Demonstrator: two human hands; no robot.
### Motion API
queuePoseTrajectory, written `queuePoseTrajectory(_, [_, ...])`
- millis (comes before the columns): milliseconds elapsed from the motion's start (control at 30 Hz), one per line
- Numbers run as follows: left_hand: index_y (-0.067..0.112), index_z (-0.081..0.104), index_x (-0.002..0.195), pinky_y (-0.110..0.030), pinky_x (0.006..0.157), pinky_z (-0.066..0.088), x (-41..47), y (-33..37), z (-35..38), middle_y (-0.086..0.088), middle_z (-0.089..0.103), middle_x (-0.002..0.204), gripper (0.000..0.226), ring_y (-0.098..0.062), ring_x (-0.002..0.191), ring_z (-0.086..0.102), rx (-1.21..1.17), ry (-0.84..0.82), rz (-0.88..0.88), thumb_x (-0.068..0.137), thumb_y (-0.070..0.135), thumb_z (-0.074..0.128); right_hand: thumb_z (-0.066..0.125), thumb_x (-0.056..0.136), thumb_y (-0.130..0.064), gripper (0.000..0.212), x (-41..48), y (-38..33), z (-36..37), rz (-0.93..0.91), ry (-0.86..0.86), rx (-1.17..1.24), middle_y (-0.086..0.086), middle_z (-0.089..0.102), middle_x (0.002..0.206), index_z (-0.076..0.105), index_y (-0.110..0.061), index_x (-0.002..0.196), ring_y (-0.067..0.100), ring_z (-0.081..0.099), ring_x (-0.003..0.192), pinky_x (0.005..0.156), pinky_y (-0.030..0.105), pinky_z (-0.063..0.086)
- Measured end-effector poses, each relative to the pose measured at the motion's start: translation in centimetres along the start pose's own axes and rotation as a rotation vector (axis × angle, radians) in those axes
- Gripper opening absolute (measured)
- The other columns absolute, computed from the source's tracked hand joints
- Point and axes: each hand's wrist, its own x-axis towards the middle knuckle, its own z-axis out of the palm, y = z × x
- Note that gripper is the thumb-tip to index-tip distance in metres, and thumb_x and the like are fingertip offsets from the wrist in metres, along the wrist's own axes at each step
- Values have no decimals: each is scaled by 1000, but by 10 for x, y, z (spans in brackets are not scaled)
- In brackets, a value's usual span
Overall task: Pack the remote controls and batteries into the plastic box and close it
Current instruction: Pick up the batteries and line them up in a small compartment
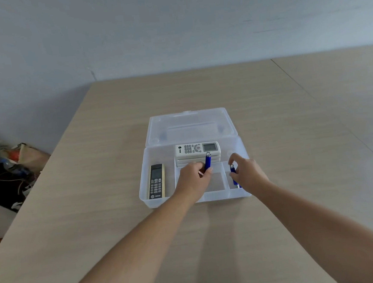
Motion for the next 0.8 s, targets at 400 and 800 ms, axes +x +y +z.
queuePoseTrajectory(400, [25, 40, 115, -25, 57, 46, 28, -9, 13, 4, 63, 72, 38, -15, 65, 60, -28, -39, -63, 85, 13, 59, 44, 75, 15, 35, 38, 7, 17, 0, -314, -548, 3, 35, 57, 32, -10, 54, 15, 33, 48, 43, 22, 27])
queuePoseTrajectory(800, [15, 54, 120, -25, 73, 49, 49, 21, 30, 1, 57, 96, 34, -7, 62, 56, 12, -133, 33, 88, 5, 58, 48, 89, -8, 26, 28, 22, -28, -66, 8, -238, 9, 64, 100, 72, -7, 99, 27, 61, 88, 75, 32, 50])
